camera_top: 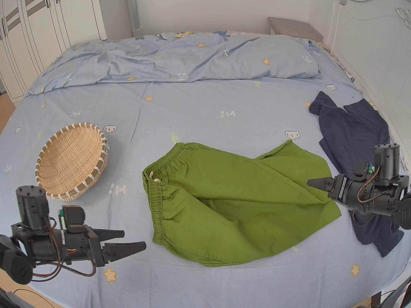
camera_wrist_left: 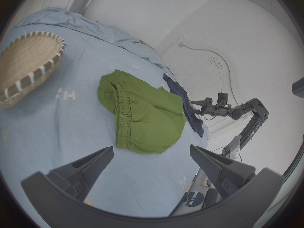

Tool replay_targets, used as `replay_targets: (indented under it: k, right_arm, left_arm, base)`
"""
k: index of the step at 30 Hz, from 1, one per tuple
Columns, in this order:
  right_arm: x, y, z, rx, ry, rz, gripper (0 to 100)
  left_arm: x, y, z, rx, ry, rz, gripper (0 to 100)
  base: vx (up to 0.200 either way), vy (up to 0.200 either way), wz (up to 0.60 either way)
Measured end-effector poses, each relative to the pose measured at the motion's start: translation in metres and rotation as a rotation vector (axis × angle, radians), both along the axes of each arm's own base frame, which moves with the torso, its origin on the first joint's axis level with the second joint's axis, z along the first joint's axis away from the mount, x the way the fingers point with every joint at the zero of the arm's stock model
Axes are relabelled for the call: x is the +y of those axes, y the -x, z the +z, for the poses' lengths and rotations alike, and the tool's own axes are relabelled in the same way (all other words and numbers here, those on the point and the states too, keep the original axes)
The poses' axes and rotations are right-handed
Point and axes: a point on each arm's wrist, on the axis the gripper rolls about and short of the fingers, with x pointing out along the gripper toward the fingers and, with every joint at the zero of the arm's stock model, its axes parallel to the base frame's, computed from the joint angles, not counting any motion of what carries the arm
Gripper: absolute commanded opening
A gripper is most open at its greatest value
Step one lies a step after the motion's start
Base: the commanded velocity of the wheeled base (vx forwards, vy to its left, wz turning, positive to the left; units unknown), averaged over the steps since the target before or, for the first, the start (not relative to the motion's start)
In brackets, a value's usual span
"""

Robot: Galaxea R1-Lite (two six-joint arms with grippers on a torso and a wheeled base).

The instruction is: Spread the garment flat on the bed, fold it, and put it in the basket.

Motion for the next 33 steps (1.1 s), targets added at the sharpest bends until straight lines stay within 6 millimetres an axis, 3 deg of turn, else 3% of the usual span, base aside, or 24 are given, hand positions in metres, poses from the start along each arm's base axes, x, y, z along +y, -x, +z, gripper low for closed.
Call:
replay_targets:
  k: [7, 13, 21, 33]
  right_arm:
    - [-0.004, 0.012, 0.014, -0.064, -0.007, 0.002, 100]
    - [-0.006, 0.025, 0.029, -0.131, -0.017, 0.008, 100]
    - [-0.007, 0.032, 0.036, -0.165, -0.024, 0.012, 100]
    - [-0.007, 0.034, 0.038, -0.176, -0.026, 0.014, 100]
  left_arm:
    - [-0.012, -0.038, -0.039, -0.083, 0.029, -0.122, 100]
    - [-0.017, -0.056, -0.071, 0.046, 0.096, -0.133, 100]
    - [-0.018, -0.069, -0.085, 0.020, 0.137, -0.122, 100]
    - [-0.018, -0.073, -0.099, 0.059, 0.143, -0.113, 100]
  base:
    - [0.000, 0.000, 0.00]
    - [0.000, 0.000, 0.00]
    - [0.000, 0.000, 0.00]
    - [0.000, 0.000, 0.00]
